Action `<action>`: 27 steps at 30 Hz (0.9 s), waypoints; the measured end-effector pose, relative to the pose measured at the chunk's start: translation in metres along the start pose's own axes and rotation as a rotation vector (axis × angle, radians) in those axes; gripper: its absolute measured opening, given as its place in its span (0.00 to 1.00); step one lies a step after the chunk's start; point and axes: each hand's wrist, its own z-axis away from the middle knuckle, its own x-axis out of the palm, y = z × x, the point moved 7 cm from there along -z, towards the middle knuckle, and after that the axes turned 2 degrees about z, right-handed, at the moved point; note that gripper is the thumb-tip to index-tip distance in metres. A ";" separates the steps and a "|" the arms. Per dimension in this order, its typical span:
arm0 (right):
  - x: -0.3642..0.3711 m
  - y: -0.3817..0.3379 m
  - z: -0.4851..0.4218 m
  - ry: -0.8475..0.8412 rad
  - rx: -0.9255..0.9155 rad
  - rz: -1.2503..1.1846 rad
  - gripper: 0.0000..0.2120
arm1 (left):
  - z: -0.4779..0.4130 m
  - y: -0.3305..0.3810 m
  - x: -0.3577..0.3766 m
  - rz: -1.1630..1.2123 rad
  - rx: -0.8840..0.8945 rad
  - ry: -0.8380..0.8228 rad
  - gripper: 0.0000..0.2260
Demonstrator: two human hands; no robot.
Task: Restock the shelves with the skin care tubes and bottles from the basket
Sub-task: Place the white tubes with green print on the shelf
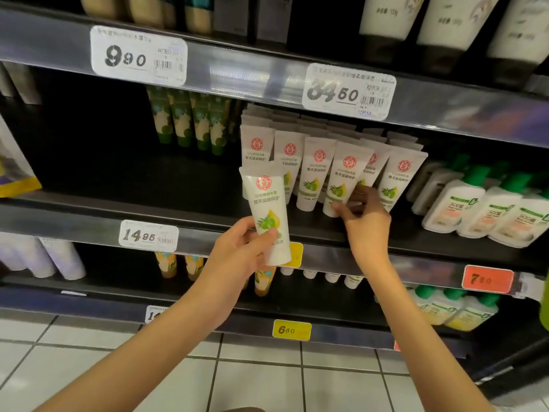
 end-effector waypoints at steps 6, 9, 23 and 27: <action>0.014 -0.045 0.078 -0.374 -0.143 -0.145 0.22 | 0.000 0.004 0.016 0.025 0.008 -0.090 0.16; 0.011 -0.046 0.087 -0.392 -0.131 -0.101 0.18 | -0.001 0.000 0.030 0.030 -0.030 -0.135 0.16; -0.038 0.030 -0.008 0.011 0.070 0.107 0.18 | -0.007 -0.016 0.025 0.046 -0.114 -0.211 0.13; -0.033 0.033 -0.014 0.021 0.061 0.111 0.18 | -0.008 -0.017 0.023 0.052 -0.106 -0.211 0.12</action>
